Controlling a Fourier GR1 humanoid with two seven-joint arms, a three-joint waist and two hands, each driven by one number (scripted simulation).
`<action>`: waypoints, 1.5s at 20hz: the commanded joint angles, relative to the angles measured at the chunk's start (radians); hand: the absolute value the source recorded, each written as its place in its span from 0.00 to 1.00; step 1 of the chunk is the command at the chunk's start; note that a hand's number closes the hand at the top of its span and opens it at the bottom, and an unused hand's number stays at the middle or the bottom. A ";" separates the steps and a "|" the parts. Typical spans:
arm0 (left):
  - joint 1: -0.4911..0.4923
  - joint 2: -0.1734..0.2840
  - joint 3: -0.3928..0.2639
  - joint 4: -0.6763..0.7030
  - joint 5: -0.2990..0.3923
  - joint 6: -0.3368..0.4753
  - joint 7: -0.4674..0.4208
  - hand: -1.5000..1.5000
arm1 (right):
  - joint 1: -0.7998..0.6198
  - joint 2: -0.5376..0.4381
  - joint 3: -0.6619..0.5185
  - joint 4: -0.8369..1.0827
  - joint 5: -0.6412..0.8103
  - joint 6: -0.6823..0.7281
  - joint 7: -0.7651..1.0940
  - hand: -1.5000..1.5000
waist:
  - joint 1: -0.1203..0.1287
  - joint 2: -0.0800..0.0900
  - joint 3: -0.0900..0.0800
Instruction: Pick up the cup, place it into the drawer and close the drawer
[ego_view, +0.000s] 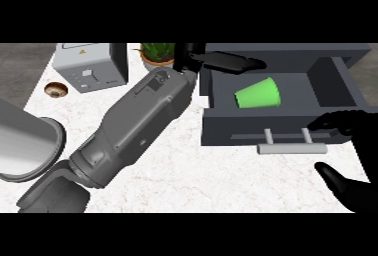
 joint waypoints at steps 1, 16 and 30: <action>0.094 0.074 0.039 -0.105 0.020 -0.038 -0.001 0.00 | 0.050 -0.058 0.015 -0.014 0.069 0.078 -0.034 1.00 | 0.028 -0.006 -0.001; 0.600 0.406 0.115 -0.699 0.048 -0.028 0.177 0.00 | 0.053 -0.106 0.086 0.053 0.342 0.107 -0.056 1.00 | 0.032 -0.002 0.000; 0.958 0.552 0.217 -0.898 0.083 -0.216 0.116 0.00 | -0.026 -0.158 0.348 0.391 0.986 -0.061 -0.346 1.00 | 0.041 0.003 0.000</action>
